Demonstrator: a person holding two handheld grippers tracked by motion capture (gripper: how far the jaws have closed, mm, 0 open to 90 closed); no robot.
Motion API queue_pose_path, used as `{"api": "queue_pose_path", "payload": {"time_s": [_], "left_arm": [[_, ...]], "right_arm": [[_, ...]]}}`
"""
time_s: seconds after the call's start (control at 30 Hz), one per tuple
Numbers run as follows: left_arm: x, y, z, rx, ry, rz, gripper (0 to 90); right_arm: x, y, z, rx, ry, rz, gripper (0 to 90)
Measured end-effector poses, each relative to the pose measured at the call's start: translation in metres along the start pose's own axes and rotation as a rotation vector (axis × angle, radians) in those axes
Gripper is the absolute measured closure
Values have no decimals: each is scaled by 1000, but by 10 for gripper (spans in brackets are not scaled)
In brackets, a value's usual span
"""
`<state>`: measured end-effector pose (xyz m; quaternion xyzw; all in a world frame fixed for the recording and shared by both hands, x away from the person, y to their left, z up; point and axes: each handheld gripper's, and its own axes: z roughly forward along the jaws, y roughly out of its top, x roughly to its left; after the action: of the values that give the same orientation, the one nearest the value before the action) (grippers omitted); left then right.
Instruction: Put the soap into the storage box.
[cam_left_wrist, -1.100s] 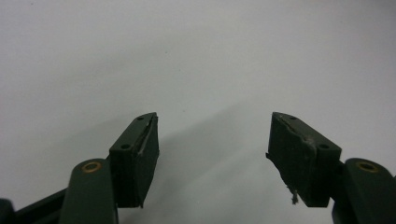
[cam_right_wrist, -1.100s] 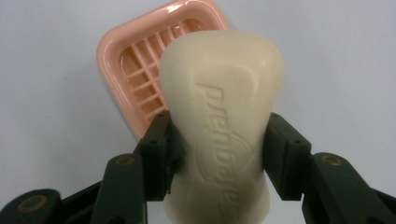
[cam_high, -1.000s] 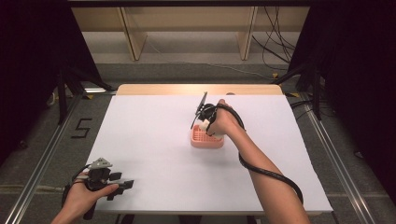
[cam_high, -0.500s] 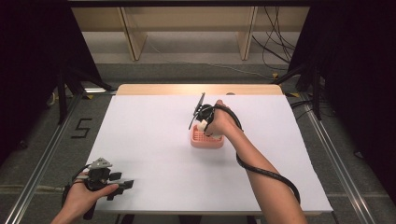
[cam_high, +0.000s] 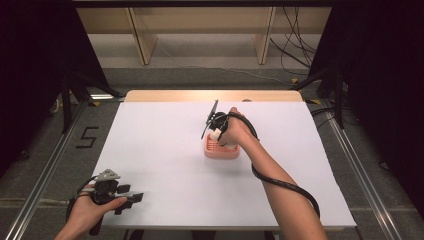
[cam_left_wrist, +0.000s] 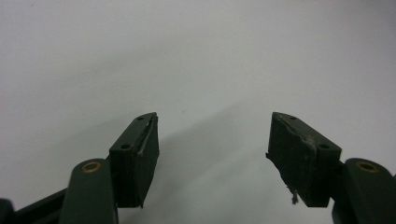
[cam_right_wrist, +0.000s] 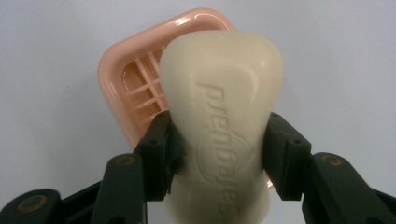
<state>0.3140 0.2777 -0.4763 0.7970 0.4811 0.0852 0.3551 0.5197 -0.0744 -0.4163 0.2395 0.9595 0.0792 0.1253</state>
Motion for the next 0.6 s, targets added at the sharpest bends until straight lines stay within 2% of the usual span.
{"api": "queue_pose_path", "payload": {"time_s": [0.07,0.1,0.2,0.57,0.6], "left_arm": [[0,0,0,1,0,1,333],[0,0,0,1,-1,1,333],[0,0,0,1,-3,3,333],[0,0,0,3,-4,4,333],[0,0,0,5,-2,8,333]], "right_arm": [[0,0,1,4,2,8,504],[2,0,1,5,3,32,504],[0,1,2,4,-2,7,504],[1,2,7,3,-3,16,504],[0,2,7,-8,-5,-3,504]]}}
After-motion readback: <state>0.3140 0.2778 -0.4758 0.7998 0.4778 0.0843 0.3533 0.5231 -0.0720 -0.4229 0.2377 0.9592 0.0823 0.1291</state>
